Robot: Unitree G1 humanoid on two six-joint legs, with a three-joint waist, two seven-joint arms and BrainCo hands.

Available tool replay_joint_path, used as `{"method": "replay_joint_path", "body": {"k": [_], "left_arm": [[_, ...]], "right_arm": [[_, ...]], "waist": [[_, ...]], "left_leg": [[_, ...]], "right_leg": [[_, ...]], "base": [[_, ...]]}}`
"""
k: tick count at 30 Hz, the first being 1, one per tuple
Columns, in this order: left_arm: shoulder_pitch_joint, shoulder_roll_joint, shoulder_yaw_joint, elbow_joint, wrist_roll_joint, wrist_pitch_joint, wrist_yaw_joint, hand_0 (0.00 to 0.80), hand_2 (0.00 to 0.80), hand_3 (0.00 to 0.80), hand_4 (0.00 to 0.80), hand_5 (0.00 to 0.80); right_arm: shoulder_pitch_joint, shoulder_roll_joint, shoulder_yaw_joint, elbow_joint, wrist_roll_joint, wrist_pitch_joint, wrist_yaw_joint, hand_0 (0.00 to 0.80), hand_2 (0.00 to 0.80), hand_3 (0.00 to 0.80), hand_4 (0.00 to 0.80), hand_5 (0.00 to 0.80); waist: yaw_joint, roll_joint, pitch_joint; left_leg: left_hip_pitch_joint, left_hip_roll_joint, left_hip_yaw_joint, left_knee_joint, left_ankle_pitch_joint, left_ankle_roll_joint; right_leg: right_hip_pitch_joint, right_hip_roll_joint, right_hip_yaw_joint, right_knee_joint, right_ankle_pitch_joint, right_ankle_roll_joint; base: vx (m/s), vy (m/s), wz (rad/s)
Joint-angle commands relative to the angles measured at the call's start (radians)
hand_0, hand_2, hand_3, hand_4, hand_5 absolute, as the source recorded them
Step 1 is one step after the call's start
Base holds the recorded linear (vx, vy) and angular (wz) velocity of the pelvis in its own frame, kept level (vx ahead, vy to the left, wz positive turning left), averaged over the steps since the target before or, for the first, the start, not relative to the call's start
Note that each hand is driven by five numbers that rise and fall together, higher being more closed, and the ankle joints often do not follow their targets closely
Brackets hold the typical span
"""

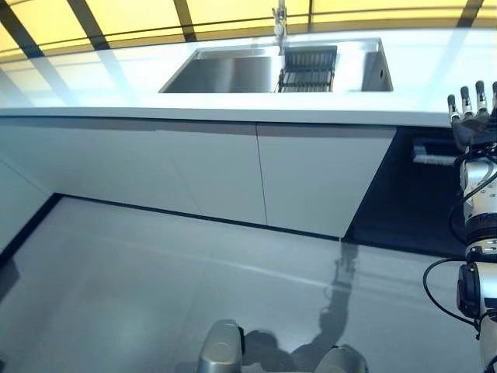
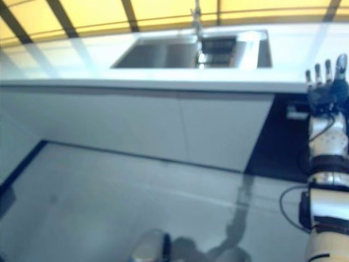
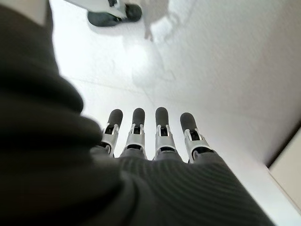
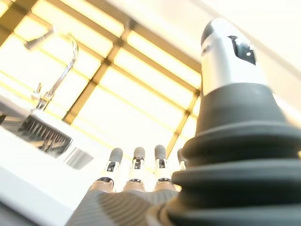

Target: Take plates into dishwasher

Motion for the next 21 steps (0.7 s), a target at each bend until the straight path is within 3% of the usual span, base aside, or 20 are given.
{"method": "replay_joint_path", "body": {"k": [1, 3, 10, 12, 15, 21], "left_arm": [[-0.003, 0.073, 0.014, 0.002, 0.047, -0.012, 0.003, 0.000, 0.000, 0.000, 0.000, 0.000], [-0.007, 0.076, 0.022, 0.002, 0.046, -0.014, 0.005, 0.000, 0.000, 0.000, 0.000, 0.000], [-0.029, 0.068, 0.029, 0.027, 0.019, -0.041, 0.029, 0.000, 0.000, 0.000, 0.000, 0.000], [-0.047, 0.059, 0.031, 0.035, 0.009, -0.047, 0.040, 0.000, 0.000, 0.000, 0.000, 0.000], [-0.072, 0.055, 0.028, 0.045, 0.006, -0.030, 0.034, 0.000, 0.000, 0.000, 0.000, 0.000], [-0.112, 0.030, 0.000, 0.060, -0.008, -0.013, -0.004, 0.000, 0.000, 0.000, 0.000, 0.000]], "right_arm": [[-0.034, -0.007, 0.008, 0.013, -0.137, 0.038, -0.036, 0.000, 0.000, 0.000, 0.000, 0.000], [0.001, 0.004, 0.014, 0.022, -0.217, 0.073, -0.065, 0.000, 0.000, 0.000, 0.000, 0.000], [0.131, 0.062, 0.050, 0.073, -0.424, 0.147, 0.009, 0.000, 0.000, 0.000, 0.000, 0.000], [0.195, 0.094, 0.083, 0.091, -0.595, 0.178, 0.046, 0.000, 0.000, 0.000, 0.000, 0.000], [0.280, 0.120, 0.147, 0.081, -0.855, 0.158, 0.052, 0.000, 0.000, 0.000, 0.000, 0.000], [0.477, 0.172, 0.262, -0.007, -1.167, 0.182, 0.077, 0.000, 0.000, 0.000, 0.000, 0.000]], "waist": [[0.022, -0.021, -0.051], [0.018, -0.031, -0.064], [-0.007, -0.056, -0.120], [-0.025, -0.066, -0.147], [-0.046, -0.076, -0.170], [-0.092, -0.088, -0.197]], "left_leg": [[0.001, -0.009, 0.061, 0.030, -0.071, 0.074], [0.024, -0.008, 0.070, -0.021, -0.047, 0.068], [0.096, -0.022, 0.091, -0.233, 0.062, 0.044], [0.119, -0.029, 0.096, -0.324, 0.099, 0.039], [0.145, -0.038, 0.106, -0.411, 0.129, 0.039], [0.195, -0.053, 0.125, -0.569, 0.188, 0.032]], "right_leg": [[0.120, 0.070, -0.037, -0.140, 0.061, -0.052], [0.136, 0.086, -0.037, -0.193, 0.083, -0.043], [0.157, 0.142, -0.025, -0.405, 0.179, -0.014], [0.158, 0.164, -0.016, -0.492, 0.220, -0.004], [0.160, 0.183, -0.003, -0.564, 0.259, 0.007], [0.173, 0.209, -0.004, -0.669, 0.318, 0.031]], "base": [[0.000, 0.000, 0.00], [-0.018, -0.015, -0.02], [-0.070, -0.010, -0.15], [-0.086, 0.007, -0.17], [-0.067, 0.010, -0.12], [-0.073, 0.009, -0.07]]}}
